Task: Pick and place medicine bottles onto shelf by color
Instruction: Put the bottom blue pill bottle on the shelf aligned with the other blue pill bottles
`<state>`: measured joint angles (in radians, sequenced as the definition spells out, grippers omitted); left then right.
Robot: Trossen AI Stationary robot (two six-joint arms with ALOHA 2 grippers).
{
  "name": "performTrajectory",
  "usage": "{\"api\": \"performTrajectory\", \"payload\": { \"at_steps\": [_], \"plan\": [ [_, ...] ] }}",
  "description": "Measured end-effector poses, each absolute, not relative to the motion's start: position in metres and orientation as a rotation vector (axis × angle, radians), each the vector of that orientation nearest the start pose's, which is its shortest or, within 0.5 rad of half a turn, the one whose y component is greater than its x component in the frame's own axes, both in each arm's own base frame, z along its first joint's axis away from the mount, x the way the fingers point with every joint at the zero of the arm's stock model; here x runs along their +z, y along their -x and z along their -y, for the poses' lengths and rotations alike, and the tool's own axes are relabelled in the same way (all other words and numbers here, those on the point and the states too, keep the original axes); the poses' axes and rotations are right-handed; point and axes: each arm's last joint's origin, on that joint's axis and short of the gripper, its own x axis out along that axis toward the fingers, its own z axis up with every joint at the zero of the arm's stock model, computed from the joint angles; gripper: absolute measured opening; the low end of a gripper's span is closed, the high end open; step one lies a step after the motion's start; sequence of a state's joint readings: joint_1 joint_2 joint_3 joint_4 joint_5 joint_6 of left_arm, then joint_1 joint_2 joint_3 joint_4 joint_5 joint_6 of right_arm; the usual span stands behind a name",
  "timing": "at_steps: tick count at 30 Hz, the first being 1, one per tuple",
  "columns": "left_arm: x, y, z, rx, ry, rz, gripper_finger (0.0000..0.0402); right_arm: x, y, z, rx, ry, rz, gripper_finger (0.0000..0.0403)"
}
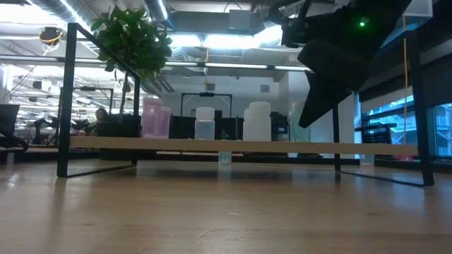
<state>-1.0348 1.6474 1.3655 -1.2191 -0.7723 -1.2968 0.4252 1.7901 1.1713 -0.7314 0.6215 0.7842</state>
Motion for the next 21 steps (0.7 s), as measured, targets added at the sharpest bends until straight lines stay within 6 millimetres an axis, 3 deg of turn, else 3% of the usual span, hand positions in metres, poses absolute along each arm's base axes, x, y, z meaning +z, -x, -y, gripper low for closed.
{"api": "performTrajectory", "payload": {
  "at_steps": [21],
  "plan": [
    [0.2679, -0.1698, 0.2462, 0.370, 0.023, -0.815, 0.0253, 0.1795, -0.3133, -0.1243, -0.535, -0.043, -0.987, 0.0003]
  ]
}}
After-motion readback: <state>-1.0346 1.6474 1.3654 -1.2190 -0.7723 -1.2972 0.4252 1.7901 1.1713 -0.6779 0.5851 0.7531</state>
